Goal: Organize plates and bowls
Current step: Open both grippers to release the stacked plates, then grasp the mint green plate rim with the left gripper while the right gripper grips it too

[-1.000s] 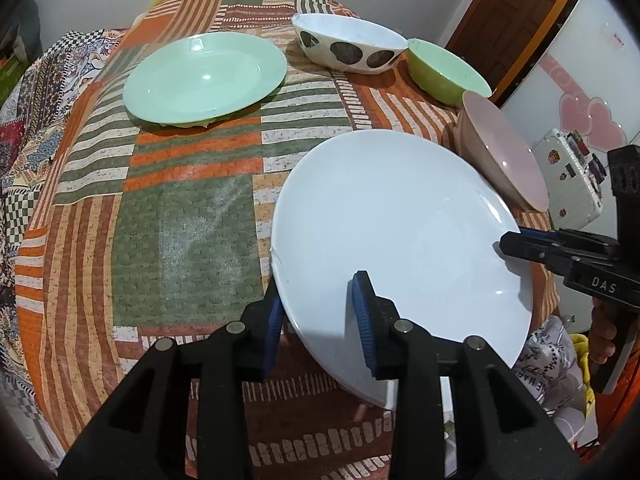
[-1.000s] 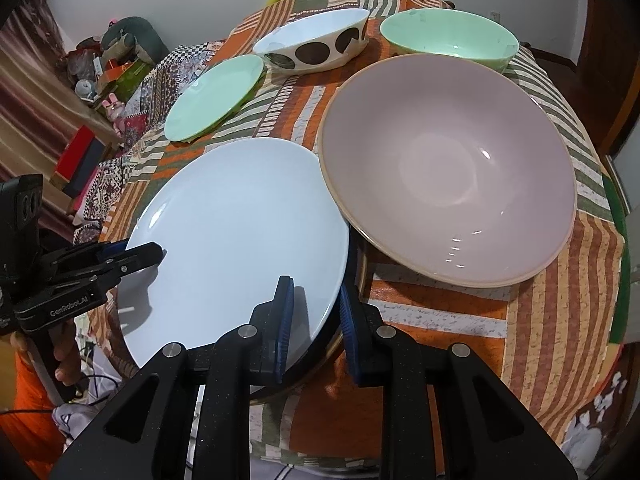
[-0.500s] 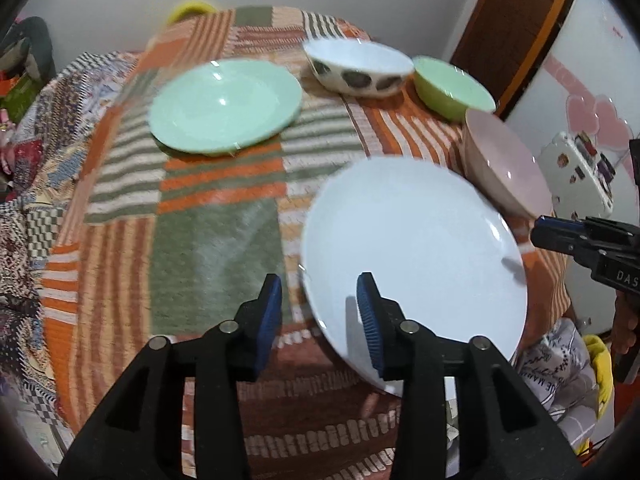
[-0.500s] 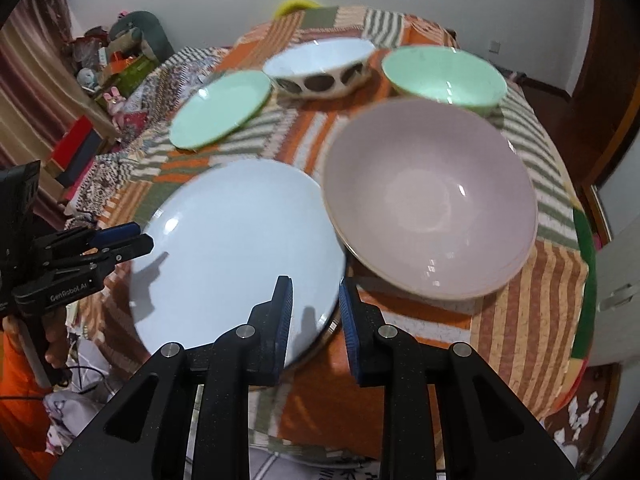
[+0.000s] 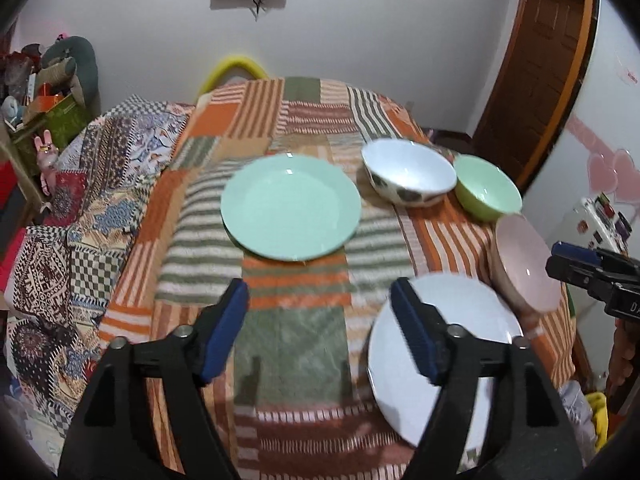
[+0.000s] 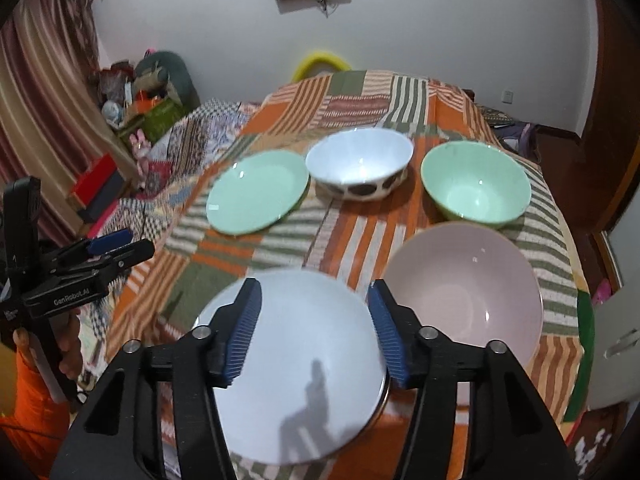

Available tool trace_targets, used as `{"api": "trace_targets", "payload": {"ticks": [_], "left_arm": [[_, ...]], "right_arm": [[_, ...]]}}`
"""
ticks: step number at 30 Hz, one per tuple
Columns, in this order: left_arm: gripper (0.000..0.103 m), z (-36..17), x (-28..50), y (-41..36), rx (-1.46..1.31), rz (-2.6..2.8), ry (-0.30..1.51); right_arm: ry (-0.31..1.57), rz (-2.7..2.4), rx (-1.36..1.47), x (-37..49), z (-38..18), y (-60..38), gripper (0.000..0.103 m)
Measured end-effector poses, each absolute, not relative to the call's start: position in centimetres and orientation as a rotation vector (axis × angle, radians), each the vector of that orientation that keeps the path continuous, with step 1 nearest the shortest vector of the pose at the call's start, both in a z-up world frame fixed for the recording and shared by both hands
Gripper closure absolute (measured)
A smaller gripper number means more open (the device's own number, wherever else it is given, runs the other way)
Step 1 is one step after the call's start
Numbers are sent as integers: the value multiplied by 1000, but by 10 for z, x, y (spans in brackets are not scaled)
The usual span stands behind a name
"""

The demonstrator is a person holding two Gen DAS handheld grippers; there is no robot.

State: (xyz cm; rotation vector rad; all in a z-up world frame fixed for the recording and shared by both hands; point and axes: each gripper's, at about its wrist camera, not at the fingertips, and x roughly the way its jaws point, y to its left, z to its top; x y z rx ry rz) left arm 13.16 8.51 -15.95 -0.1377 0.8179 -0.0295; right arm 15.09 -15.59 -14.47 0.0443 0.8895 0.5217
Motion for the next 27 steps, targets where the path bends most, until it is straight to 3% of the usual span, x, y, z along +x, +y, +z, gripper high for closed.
{"api": "trace_targets", "payload": {"ticks": [4, 27], "left_arm": [[14, -159, 147, 98, -168, -1, 802], [14, -257, 295, 203, -216, 57, 962]], "right_arm": [[898, 521, 63, 168, -145, -150, 50], [1085, 578, -131, 283, -218, -22, 50]]}}
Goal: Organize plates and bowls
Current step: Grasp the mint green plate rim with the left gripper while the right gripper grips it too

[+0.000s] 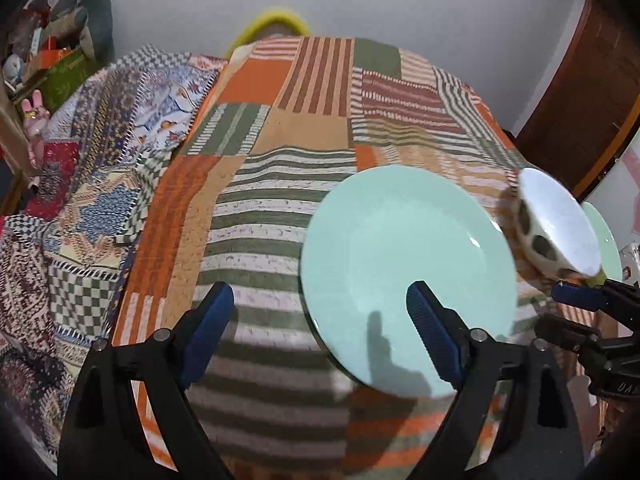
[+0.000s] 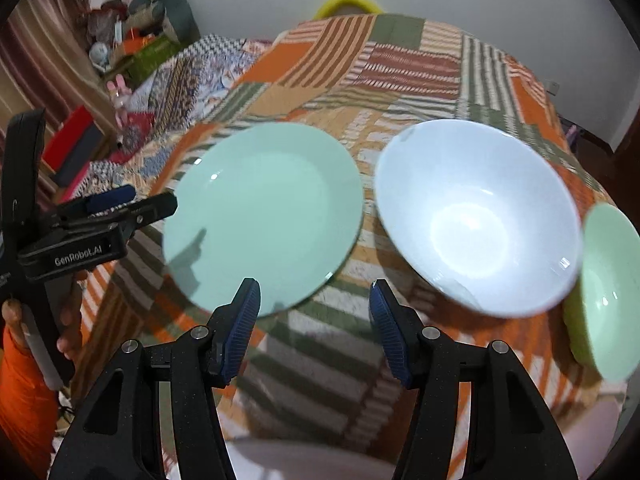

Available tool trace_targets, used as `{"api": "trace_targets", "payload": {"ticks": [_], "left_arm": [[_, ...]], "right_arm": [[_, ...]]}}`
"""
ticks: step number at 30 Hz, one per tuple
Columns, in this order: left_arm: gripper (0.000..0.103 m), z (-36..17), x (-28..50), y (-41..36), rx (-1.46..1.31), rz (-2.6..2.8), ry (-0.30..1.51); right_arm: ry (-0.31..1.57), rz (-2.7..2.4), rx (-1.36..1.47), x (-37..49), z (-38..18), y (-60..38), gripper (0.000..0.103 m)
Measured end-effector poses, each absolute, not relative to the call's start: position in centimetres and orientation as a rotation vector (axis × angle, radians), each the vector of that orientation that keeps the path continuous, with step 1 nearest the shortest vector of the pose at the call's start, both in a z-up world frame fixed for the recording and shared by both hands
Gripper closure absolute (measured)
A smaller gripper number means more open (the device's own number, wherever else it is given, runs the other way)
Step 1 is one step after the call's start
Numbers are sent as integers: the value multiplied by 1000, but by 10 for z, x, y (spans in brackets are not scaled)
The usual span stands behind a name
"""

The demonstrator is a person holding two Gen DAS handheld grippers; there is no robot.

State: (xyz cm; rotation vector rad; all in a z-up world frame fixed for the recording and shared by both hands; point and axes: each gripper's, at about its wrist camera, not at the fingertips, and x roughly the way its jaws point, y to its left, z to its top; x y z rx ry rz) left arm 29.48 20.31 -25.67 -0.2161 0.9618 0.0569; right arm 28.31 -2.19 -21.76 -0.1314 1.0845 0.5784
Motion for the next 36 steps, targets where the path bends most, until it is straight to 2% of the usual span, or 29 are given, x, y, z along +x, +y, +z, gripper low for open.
{"api": "trace_targets", "payload": {"ticks": [2, 4, 9, 14, 18, 20, 24, 27, 36], "left_arm": [[17, -263, 303, 207, -215, 47, 969], [27, -268, 311, 210, -214, 29, 976], [43, -281, 325, 213, -204, -5, 995], [48, -283, 330, 210, -171, -31, 967], [59, -282, 334, 200, -160, -100, 967], [59, -283, 334, 198, -138, -91, 966], [59, -282, 328, 202, -169, -106, 977], [60, -281, 317, 201, -171, -117, 994], [60, -282, 260, 187, -122, -139, 1051]], "right_arm": [[1105, 573, -141, 290, -224, -16, 50], [1121, 569, -148, 294, -230, -10, 52], [1147, 563, -157, 299, -239, -2, 56], [1156, 549, -117, 304, -243, -4, 60], [1190, 546, -42, 313, -245, -6, 62], [1210, 547, -19, 316, -246, -7, 64], [1219, 534, -16, 315, -246, -12, 79], [1219, 533, -27, 312, -245, -16, 84], [1222, 589, -97, 290, -243, -19, 84]]}}
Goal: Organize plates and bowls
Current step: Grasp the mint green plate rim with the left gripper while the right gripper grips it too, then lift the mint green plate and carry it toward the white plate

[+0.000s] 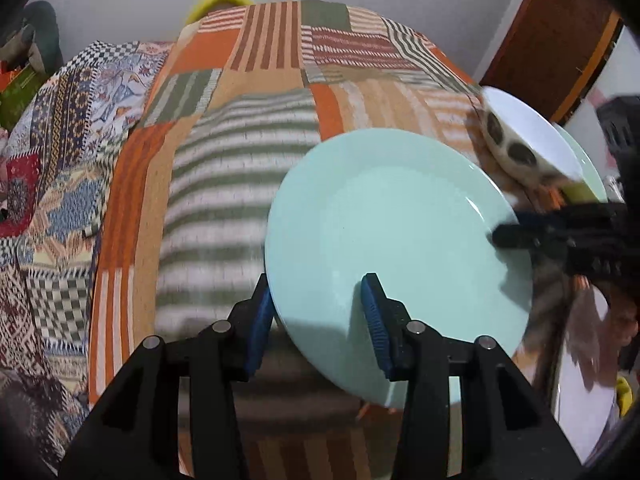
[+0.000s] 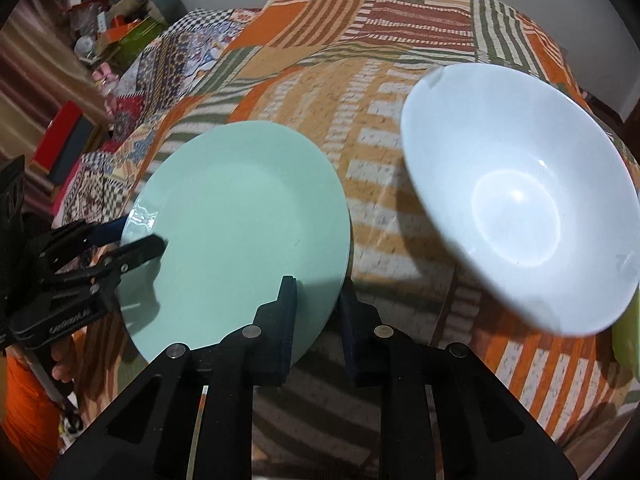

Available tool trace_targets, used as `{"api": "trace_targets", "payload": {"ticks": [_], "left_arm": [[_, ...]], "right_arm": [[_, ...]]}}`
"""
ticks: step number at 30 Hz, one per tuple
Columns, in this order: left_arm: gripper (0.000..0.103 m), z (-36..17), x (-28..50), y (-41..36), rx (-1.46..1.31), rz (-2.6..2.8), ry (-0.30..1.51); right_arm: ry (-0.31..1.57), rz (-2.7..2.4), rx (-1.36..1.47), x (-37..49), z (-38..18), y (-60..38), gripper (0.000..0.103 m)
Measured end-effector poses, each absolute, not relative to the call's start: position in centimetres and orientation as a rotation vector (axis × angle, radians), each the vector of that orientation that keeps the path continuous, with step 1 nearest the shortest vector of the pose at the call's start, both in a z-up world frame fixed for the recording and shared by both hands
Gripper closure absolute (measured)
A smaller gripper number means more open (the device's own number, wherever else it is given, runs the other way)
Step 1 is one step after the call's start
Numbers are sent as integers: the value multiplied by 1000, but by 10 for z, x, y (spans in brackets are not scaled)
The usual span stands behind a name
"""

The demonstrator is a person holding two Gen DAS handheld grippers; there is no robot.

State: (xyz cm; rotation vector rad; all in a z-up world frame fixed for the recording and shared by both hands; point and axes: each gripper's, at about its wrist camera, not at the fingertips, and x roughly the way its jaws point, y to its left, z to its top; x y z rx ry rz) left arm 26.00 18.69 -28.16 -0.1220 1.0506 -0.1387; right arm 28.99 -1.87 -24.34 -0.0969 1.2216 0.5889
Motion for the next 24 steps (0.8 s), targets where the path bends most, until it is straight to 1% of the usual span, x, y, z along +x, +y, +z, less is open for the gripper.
{"api": "trace_targets", "payload": {"ticks": [1, 5, 10, 18, 24], "left_arm": [[61, -282, 254, 185, -115, -143, 1056], [62, -283, 240, 181, -108, -151, 1070], [62, -284, 244, 184, -157, -137, 1067], [62, -277, 237, 182, -167, -123, 1052], [62, -252, 218, 178, -164, -112, 1009]], "right_arm": [[1228, 599, -102, 289, -244, -20, 84], [1241, 618, -131, 289, -244, -17, 83], [1250, 615, -155, 294, -246, -7, 79], [1206, 597, -175, 285, -240, -6, 83], [1145, 612, -165, 265, -220, -13, 83]]}}
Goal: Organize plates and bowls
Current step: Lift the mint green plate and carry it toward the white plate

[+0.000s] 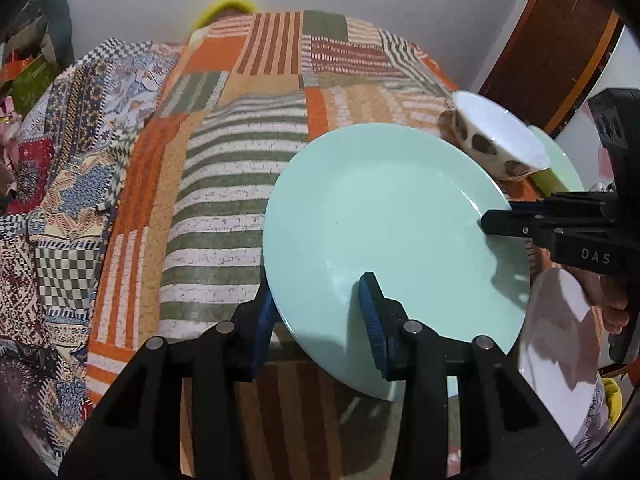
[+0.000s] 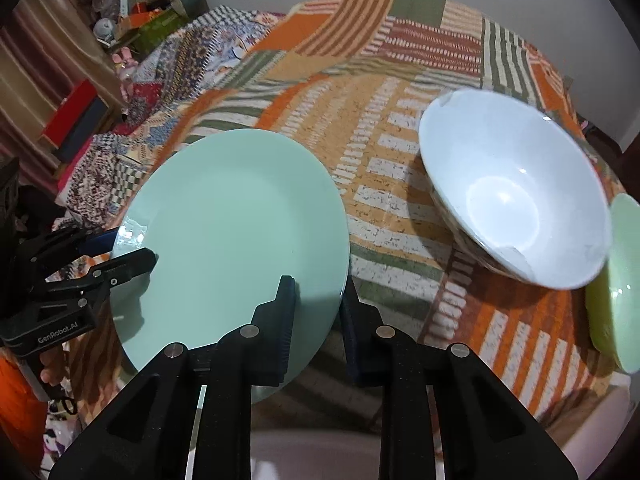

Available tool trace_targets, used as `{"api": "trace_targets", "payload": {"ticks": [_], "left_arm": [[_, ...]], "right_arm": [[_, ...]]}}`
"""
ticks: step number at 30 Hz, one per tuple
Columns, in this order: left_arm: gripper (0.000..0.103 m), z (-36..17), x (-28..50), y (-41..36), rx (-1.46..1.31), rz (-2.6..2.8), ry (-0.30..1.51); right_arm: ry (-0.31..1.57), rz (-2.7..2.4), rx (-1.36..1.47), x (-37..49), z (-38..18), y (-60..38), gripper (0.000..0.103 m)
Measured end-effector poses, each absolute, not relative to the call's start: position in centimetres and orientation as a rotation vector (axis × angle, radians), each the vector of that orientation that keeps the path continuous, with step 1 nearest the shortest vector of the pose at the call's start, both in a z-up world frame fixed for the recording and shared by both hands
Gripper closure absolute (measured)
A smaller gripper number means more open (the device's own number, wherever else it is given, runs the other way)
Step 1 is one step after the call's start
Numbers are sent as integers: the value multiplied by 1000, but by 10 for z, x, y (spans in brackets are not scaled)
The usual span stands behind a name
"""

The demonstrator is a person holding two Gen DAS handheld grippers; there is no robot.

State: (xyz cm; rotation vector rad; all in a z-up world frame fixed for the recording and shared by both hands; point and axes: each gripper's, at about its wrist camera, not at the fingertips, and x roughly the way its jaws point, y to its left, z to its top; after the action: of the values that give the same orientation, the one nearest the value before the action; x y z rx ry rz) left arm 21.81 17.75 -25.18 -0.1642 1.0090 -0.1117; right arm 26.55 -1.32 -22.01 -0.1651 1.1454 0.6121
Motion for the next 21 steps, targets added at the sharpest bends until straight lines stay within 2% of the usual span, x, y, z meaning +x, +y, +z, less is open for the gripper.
{"api": "trace_targets", "payload": {"ticks": [12, 21], "left_arm": [[62, -184, 163, 146, -132, -127, 904], [62, -159, 129, 107, -105, -153, 871]], "right_arm": [[1042, 633, -93, 220, -174, -45, 83], [1003, 628, -47, 187, -157, -85, 83]]}}
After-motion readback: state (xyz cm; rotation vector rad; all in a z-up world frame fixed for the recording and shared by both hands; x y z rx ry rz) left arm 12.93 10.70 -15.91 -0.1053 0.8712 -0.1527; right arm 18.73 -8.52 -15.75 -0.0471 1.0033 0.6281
